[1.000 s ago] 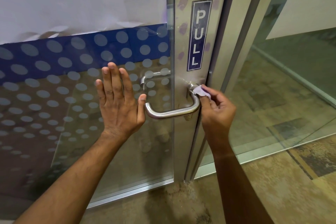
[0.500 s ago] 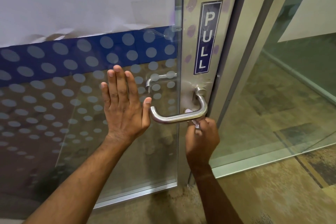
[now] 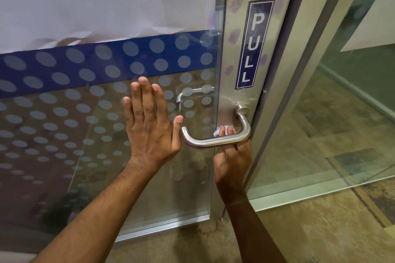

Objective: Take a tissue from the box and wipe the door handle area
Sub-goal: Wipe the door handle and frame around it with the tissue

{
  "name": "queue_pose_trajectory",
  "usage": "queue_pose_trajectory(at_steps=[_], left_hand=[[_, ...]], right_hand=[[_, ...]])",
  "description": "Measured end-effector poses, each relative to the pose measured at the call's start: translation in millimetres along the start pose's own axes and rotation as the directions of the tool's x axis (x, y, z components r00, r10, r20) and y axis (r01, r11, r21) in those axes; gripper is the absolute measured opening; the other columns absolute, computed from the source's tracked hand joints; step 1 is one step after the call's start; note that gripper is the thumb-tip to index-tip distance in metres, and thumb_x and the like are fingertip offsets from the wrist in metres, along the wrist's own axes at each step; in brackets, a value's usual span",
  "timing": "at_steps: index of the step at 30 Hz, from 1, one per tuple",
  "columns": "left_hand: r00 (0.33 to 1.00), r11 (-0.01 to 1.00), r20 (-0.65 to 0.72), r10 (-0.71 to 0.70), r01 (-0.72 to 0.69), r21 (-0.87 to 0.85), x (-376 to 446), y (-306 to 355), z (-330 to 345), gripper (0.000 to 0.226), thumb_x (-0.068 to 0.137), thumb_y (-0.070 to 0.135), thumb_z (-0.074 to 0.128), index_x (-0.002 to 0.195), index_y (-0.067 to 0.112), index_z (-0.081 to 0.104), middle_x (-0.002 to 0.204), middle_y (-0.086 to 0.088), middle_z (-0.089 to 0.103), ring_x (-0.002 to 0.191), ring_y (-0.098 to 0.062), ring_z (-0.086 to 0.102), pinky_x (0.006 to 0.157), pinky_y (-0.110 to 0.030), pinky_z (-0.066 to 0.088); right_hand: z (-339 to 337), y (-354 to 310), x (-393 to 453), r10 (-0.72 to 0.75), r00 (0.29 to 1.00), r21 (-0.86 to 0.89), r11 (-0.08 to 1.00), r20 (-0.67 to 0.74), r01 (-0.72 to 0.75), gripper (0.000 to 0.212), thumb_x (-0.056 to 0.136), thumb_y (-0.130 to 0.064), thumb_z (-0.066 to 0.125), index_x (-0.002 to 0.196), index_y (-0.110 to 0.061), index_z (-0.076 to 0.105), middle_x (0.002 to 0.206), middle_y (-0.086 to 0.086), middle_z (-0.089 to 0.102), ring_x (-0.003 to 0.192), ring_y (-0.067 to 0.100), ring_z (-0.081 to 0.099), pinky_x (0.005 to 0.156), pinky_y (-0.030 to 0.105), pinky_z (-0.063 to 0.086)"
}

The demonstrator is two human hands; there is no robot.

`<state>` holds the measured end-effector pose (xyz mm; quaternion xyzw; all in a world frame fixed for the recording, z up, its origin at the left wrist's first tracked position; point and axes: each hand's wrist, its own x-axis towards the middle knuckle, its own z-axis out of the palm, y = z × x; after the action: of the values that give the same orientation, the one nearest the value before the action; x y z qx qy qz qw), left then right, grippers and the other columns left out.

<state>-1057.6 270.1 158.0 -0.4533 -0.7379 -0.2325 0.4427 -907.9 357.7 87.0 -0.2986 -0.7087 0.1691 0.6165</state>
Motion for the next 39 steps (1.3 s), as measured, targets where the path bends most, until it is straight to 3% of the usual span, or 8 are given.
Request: queue_pose_trajectory(at_steps=[3, 7, 10, 13, 18, 23, 30, 39], left_hand=[[1.000, 1.000, 0.005, -0.006, 0.006, -0.004, 1, 1, -1, 0.092, 0.094, 0.043, 0.041, 0.152, 0.014, -0.023, 0.158, 0.000, -0.035, 0.149, -0.019, -0.026, 0.122, -0.040, -0.014], [1.000, 1.000, 0.011, -0.004, 0.004, -0.006, 1, 2, -3, 0.093, 0.094, 0.043, 0.042, 0.152, 0.013, -0.023, 0.158, 0.000, -0.035, 0.149, -0.019, -0.026, 0.122, -0.040, -0.015], [1.000, 1.000, 0.025, -0.006, 0.006, -0.003, 2, 2, -6, 0.094, 0.093, 0.044, 0.044, 0.151, 0.013, -0.024, 0.158, 0.000, -0.036, 0.148, -0.019, -0.027, 0.122, -0.039, -0.015], [0.999, 1.000, 0.045, -0.011, 0.010, 0.009, 3, 2, -7, 0.098, 0.092, 0.043, 0.047, 0.151, 0.013, -0.025, 0.157, -0.001, -0.037, 0.148, -0.019, -0.028, 0.122, -0.039, -0.016], [0.998, 1.000, 0.060, -0.008, 0.007, 0.018, 1, 1, -6, 0.099, 0.091, 0.042, 0.049, 0.151, 0.010, -0.023, 0.158, -0.003, -0.036, 0.148, -0.021, -0.028, 0.121, -0.040, -0.017], [0.998, 1.000, 0.056, -0.007, 0.006, 0.020, 2, 2, -6, 0.099, 0.091, 0.041, 0.050, 0.152, 0.008, -0.021, 0.159, -0.005, -0.035, 0.149, -0.022, -0.027, 0.122, -0.041, -0.016], [0.999, 1.000, 0.053, 0.000, -0.002, 0.023, 1, 3, -9, 0.094, 0.093, 0.041, 0.046, 0.153, 0.007, -0.018, 0.160, -0.006, -0.032, 0.150, -0.023, -0.025, 0.122, -0.041, -0.015], [0.998, 1.000, 0.055, 0.000, -0.001, 0.020, 2, 3, -9, 0.097, 0.092, 0.041, 0.048, 0.152, 0.009, -0.022, 0.158, -0.005, -0.036, 0.149, -0.021, -0.028, 0.121, -0.040, -0.017]], right_hand=[[-6, 2, 2, -0.013, 0.986, -0.099, 0.995, 0.167, 0.030, 0.028, 0.068, 0.013, 0.059, 0.088, 0.002, 0.074, 0.097, 0.016, 0.070, 0.097, 0.024, 0.060, 0.094, 0.025, 0.049], [-13, -6, 3, 0.035, 0.948, -0.145, 0.989, 0.317, 0.012, 0.037, 0.061, 0.012, 0.059, 0.094, 0.003, 0.074, 0.100, 0.021, 0.070, 0.094, 0.039, 0.064, 0.090, 0.034, 0.052], [-10, -11, 3, 0.164, 0.958, -0.048, 0.986, 0.236, -0.157, 0.044, 0.064, 0.022, 0.063, 0.098, -0.003, 0.073, 0.109, 0.006, 0.068, 0.100, 0.017, 0.066, 0.093, 0.015, 0.046], [-10, -20, 5, 0.375, 0.899, -0.052, 0.926, 0.227, -0.374, 0.052, 0.083, 0.016, 0.056, 0.098, -0.033, 0.068, 0.110, -0.007, 0.060, 0.089, -0.004, 0.062, 0.070, 0.004, 0.045], [-36, -16, 15, 0.213, 0.975, -0.152, 0.968, 0.069, -0.201, 0.014, 0.073, 0.013, 0.073, 0.077, 0.000, 0.073, 0.086, 0.013, 0.064, 0.074, 0.012, 0.054, 0.069, 0.011, 0.040], [-64, -25, 59, 0.242, 0.953, 0.143, 0.966, -0.182, -0.218, 0.025, 0.081, 0.010, 0.069, 0.102, -0.003, 0.070, 0.096, 0.017, 0.065, 0.083, 0.023, 0.066, 0.074, 0.031, 0.057], [-57, -34, 95, -0.037, 0.998, -0.003, 0.999, -0.053, 0.037, 0.022, 0.082, 0.007, 0.072, 0.102, -0.001, 0.074, 0.094, 0.013, 0.071, 0.082, 0.027, 0.069, 0.072, 0.047, 0.057], [-38, -43, 96, 0.023, 0.999, -0.103, 0.994, 0.024, -0.020, 0.019, 0.084, -0.004, 0.072, 0.103, -0.004, 0.074, 0.084, 0.009, 0.066, 0.073, 0.016, 0.060, 0.065, 0.027, 0.052]])
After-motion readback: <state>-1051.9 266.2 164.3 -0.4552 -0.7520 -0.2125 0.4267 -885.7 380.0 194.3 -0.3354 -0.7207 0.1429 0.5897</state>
